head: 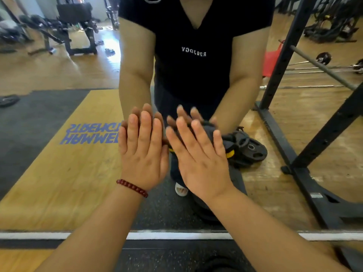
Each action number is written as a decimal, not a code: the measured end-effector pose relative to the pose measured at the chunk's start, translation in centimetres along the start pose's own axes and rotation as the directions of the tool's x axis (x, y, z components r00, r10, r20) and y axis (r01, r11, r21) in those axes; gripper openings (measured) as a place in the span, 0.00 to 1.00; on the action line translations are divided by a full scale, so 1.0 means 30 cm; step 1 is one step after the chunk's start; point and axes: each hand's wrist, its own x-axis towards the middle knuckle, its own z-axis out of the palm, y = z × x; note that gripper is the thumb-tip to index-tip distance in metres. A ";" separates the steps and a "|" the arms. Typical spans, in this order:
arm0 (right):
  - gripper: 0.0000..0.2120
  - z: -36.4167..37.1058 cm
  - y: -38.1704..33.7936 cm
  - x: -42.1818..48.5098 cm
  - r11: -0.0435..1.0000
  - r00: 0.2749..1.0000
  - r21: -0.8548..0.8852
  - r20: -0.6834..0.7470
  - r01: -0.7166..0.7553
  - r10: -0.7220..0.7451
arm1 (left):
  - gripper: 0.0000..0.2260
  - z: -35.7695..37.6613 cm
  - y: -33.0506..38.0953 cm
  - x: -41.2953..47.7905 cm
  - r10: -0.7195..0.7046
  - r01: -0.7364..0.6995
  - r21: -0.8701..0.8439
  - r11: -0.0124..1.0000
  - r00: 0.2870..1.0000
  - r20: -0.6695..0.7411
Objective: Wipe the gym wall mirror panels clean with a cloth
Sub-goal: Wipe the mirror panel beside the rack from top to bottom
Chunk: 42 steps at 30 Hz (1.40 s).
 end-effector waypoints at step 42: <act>0.28 0.400 -0.222 -0.735 0.988 0.995 -0.131 -0.033 0.084 -0.089 | 0.28 0.277 0.120 -0.706 0.024 -0.022 0.043 0.999 0.998 -0.055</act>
